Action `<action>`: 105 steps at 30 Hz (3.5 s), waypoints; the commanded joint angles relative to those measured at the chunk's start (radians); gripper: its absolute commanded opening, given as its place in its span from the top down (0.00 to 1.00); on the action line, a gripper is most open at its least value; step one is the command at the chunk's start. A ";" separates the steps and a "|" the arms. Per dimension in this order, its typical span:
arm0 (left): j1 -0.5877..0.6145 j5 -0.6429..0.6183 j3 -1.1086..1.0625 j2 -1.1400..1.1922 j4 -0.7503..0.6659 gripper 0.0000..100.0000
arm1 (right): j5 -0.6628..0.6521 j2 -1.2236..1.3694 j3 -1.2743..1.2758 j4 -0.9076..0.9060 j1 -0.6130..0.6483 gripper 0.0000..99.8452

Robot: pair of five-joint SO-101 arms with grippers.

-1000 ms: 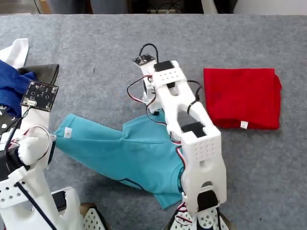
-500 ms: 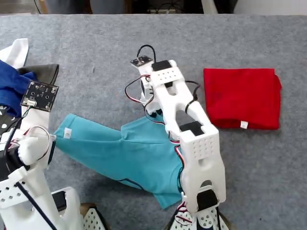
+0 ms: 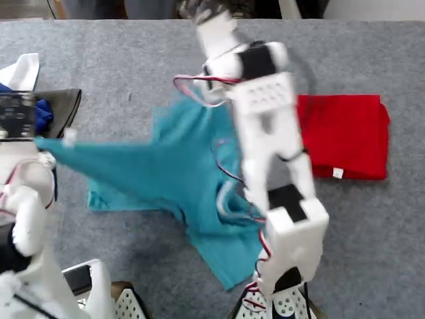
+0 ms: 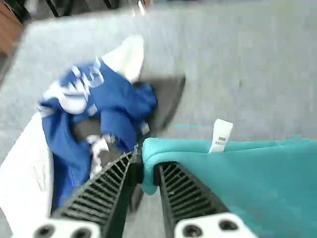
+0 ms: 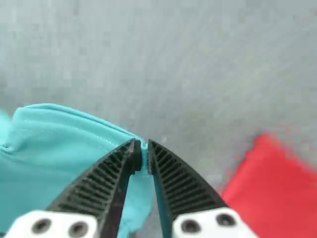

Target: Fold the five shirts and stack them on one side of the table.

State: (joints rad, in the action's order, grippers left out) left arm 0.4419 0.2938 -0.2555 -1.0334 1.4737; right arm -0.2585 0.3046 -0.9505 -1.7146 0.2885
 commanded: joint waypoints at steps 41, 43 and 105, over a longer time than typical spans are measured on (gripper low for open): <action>-0.007 -0.307 -0.015 0.000 -0.318 0.97 | 0.114 -0.690 0.412 0.733 -0.184 0.99; -0.045 -0.304 -0.225 0.021 -0.571 0.97 | 0.114 -0.624 0.506 0.801 -0.178 0.99; -0.082 0.017 -0.516 0.611 -0.414 0.97 | -0.241 -0.789 1.412 0.446 -0.310 0.99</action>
State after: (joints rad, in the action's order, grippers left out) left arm 0.3007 0.2846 -0.7741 -0.4104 1.0579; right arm -0.4902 -0.3705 0.3997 -1.2881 0.0000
